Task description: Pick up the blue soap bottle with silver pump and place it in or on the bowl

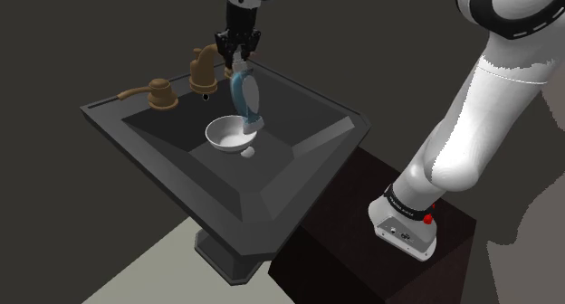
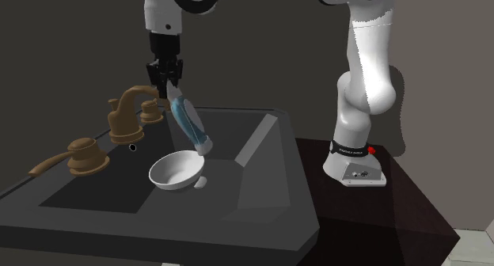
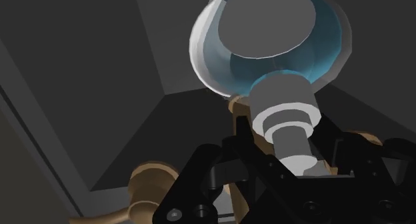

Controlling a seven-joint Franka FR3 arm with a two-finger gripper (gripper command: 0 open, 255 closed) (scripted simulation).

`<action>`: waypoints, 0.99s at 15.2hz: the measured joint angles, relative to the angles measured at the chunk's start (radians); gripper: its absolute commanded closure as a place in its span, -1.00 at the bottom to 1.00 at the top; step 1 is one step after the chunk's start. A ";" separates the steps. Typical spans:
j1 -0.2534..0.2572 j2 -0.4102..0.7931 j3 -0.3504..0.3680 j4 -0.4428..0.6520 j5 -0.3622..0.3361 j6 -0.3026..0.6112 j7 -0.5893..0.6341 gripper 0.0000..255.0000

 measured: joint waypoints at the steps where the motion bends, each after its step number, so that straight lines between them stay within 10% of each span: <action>1: 0.001 0.002 0.000 -0.013 -0.001 0.015 0.002 1.00; 15: 0.000 -0.022 -0.003 -0.095 -0.013 0.107 0.011 1.00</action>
